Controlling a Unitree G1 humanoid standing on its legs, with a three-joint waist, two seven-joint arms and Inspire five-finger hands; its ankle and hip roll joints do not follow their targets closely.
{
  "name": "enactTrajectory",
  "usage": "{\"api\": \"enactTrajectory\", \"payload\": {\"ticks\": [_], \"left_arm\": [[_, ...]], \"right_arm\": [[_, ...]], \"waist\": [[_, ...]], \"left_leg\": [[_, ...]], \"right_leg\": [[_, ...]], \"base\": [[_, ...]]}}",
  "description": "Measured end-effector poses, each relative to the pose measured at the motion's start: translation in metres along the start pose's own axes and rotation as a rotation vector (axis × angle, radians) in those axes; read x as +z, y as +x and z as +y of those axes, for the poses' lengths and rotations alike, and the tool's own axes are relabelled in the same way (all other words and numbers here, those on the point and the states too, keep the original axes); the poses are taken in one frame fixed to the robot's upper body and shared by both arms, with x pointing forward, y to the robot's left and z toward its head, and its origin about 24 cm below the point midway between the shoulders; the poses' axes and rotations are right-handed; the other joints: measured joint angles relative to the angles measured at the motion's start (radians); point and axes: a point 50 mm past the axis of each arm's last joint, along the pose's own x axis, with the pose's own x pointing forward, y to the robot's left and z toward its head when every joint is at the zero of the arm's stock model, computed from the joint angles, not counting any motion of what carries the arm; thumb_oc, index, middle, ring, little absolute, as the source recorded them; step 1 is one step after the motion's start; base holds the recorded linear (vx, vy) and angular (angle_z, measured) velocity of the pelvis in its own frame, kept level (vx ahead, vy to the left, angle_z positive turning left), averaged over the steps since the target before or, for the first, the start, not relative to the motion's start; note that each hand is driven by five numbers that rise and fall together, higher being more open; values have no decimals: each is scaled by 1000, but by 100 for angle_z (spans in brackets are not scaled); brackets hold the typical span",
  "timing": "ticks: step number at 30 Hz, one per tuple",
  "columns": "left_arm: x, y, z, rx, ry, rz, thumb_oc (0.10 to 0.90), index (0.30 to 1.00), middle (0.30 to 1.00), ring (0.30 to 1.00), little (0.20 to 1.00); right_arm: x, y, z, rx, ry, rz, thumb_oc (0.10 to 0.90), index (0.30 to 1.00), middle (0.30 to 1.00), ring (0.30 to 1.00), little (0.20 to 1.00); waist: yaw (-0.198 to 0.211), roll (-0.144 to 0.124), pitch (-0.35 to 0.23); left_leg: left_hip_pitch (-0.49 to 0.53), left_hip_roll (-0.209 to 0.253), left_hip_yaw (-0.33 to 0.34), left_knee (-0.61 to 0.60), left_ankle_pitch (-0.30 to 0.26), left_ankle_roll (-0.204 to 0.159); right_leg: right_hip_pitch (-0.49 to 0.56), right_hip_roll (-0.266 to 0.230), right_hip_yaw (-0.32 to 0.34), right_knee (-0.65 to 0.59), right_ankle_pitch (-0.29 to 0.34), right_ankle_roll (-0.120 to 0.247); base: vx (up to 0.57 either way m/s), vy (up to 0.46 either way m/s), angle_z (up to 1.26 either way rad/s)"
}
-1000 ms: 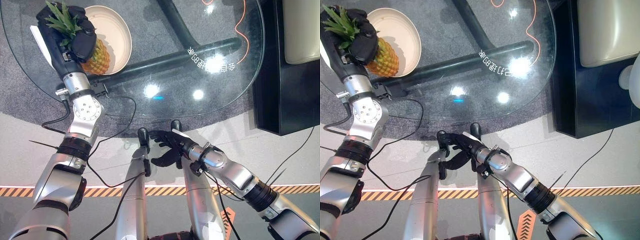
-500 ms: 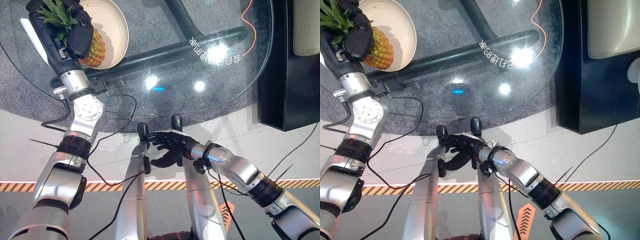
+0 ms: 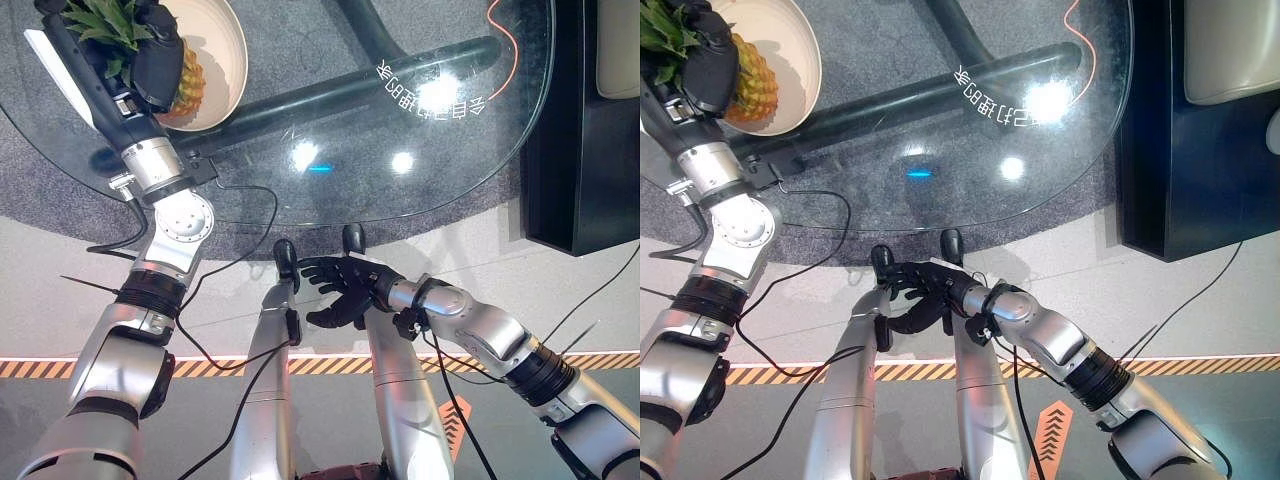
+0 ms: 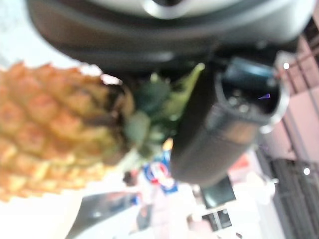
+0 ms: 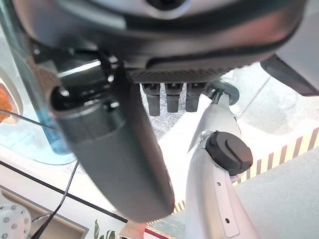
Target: Pick up the fruit to the plate
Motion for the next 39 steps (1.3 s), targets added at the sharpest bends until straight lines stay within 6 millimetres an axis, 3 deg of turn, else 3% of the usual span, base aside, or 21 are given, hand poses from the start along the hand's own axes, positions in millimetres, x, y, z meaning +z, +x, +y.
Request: {"api": "enactTrajectory", "payload": {"ticks": [9,19,20,21,22,39], "left_arm": [[0,2,1,21,-20,16,100,300,300,300,200],[-6,19,-2,79,-93,115,100,300,300,300,200],[-8,18,-2,72,-98,128,399,556,556,556,499],[-9,18,-2,67,-102,136,567,700,700,700,667],[-10,18,-1,59,-106,148,800,900,900,900,900],[-11,20,-2,35,-118,163,800,900,900,900,900]], "right_arm": [[9,1,-5,-6,-16,-17,800,900,900,900,900],[12,4,-13,-17,-3,-8,800,900,900,900,900],[12,4,-13,-16,-3,-7,800,900,900,900,900],[12,4,-13,-16,-3,-7,800,900,900,900,900],[12,4,-13,-15,-4,-7,800,900,900,900,900],[10,5,-13,-17,0,0,800,900,900,900,900]], "waist": [[5,0,0],[13,0,0],[13,0,0],[13,0,0],[13,0,0],[18,0,0]], "left_leg": [[1,4,0,0,8,-11],[3,9,0,1,11,-16],[3,8,0,1,11,-16],[3,8,0,1,11,-16],[3,8,0,1,11,-16],[36,6,-1,-1,19,-15]], "right_leg": [[-1,6,1,2,8,-10],[-1,9,0,4,13,-15],[-1,9,0,4,13,-15],[-1,9,0,4,13,-15],[-1,8,0,4,13,-15],[34,0,-1,4,19,-14]], "base": [[0,0,0],[0,0,0],[0,0,0],[0,0,0],[0,0,0],[0,0,0]]}}
